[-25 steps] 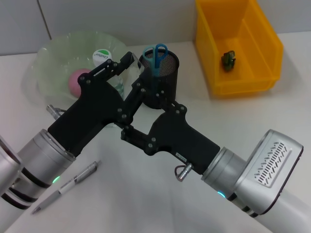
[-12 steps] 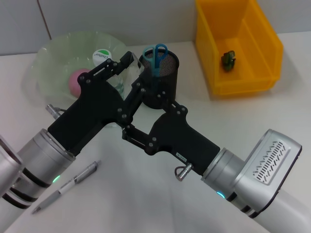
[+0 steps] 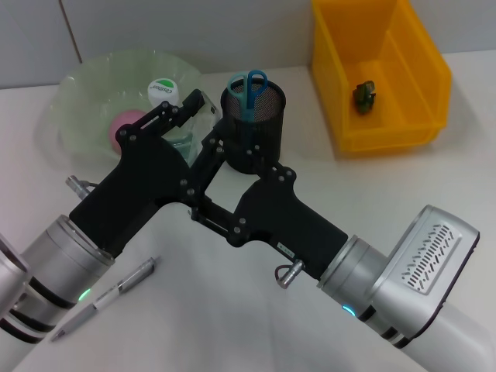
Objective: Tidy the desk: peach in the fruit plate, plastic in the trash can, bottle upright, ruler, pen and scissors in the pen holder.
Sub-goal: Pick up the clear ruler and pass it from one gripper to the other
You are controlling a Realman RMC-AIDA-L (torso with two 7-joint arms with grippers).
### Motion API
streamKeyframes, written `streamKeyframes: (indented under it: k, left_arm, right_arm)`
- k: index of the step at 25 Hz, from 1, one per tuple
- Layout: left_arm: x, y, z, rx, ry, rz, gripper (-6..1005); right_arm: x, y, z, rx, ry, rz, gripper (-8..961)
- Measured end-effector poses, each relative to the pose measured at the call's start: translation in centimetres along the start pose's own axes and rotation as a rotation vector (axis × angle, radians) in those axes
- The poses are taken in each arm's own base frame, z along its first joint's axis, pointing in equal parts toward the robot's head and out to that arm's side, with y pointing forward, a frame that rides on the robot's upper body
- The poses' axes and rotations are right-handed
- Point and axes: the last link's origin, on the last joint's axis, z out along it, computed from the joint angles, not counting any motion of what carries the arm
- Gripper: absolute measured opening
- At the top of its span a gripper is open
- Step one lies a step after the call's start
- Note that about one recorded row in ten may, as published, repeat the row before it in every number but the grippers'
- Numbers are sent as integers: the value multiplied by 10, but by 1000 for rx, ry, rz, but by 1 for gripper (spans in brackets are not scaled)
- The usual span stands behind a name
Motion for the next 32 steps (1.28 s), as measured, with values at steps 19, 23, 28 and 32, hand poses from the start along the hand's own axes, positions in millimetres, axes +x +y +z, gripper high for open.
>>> streamKeyframes:
  k: [19,23,28,32]
  left_arm:
    - [1,3,0,-5,8,-7,392]
    - [2,4,0,-7,13,-10,393]
    - [2,4,0,-7,13,-11,393]
    - [1,4,-1,-8,12,-7,393]
  right_arm:
    - [-2,2,1,-15,-9,-1,431]
    - [-2,2,1,-19,-9,-2,418]
    - [-2,2,1,-16,-10,5,314]
    - [-2,1,1,-16,-15,81,265]
